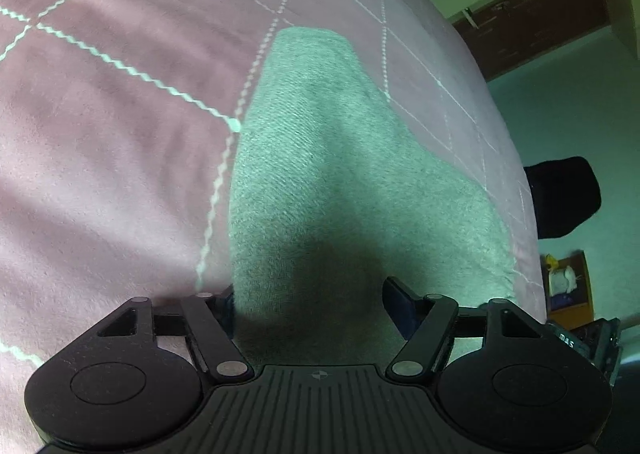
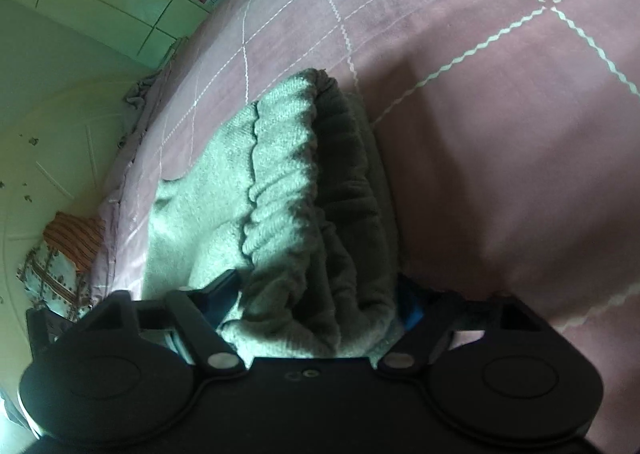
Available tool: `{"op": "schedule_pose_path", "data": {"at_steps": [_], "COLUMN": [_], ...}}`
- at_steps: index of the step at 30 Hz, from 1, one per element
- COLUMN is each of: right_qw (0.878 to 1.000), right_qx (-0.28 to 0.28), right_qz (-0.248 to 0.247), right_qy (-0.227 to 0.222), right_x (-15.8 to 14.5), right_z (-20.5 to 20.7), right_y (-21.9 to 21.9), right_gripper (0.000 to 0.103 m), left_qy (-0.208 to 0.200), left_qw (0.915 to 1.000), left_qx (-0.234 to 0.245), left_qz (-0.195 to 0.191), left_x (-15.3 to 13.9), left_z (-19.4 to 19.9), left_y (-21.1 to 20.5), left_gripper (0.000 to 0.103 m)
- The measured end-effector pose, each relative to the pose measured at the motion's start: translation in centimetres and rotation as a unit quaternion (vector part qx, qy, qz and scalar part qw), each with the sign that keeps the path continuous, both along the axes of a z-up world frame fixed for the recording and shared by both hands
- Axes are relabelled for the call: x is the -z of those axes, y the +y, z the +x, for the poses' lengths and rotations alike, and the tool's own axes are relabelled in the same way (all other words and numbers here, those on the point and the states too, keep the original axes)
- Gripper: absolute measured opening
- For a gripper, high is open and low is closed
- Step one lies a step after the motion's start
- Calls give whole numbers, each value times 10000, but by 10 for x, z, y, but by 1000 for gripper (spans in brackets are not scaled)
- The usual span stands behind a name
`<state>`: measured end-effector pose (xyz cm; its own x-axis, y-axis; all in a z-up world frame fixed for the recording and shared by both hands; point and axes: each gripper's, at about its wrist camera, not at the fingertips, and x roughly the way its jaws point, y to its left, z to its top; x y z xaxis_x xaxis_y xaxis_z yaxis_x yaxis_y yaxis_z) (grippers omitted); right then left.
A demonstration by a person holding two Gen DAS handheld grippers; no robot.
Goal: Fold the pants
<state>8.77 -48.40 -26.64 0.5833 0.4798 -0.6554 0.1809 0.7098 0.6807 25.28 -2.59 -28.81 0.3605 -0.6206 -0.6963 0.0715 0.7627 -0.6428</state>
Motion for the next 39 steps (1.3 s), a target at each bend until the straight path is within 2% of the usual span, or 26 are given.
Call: {"op": "schedule_pose_path", "data": {"at_steps": [1, 2, 3, 5, 8, 12, 13, 15, 17, 23, 28, 33, 39], "right_qw": [10000, 10000, 9999, 9996, 9999, 9998, 9998, 9996, 9994, 9972, 9920, 9868, 9836], "right_qx": [4, -10, -91, -210, -136, -96, -70, -42, -88, -142, -343, -370, -302], "right_qz": [46, 58, 7, -112, 7, -113, -148, -246, -209, 133, 136, 174, 73], "right_qy": [-2, -49, -134, -166, -78, -103, -98, -91, -272, -728, -1208, -1569, -1774], "right_x": [-1, -4, -7, -7, 4, 7, 6, 0, -8, -43, -80, -102, -134], "right_z": [0, -2, -4, -3, 7, 11, 11, 8, 1, -7, 7, 32, 65], "right_y": [3, 3, 4, 4, 3, 10, 12, 17, 18, 22, 30, 24, 52], "right_gripper": [57, 54, 53, 53, 53, 53, 53, 51, 47, 45, 45, 45, 45], "left_qy": [-44, -53, 6, 65, -109, -268, -286, -403, -503, -834, -1204, -1638, -1815], "left_qw": [10000, 10000, 10000, 9999, 9994, 9973, 9972, 9965, 9961, 9948, 9908, 9826, 9751], "left_qx": [14, 10, -39, -76, -42, -7, -31, -92, -186, -308, -436, -570, -794], "left_qz": [48, 68, -28, -14, 315, 683, 697, 728, 704, 492, 441, 658, 992], "left_x": [-3, -3, -2, 2, 2, -8, -11, -19, -27, -66, -106, -139, -150], "left_z": [-2, -2, -1, 2, 3, 1, 0, -5, -10, -9, 14, 50, 102], "left_y": [1, 3, 6, 8, -7, -24, -25, -25, -24, -22, -12, -12, -19], "left_gripper": [53, 48, 48, 48, 48, 48, 48, 40, 37, 34, 34, 34, 34]}}
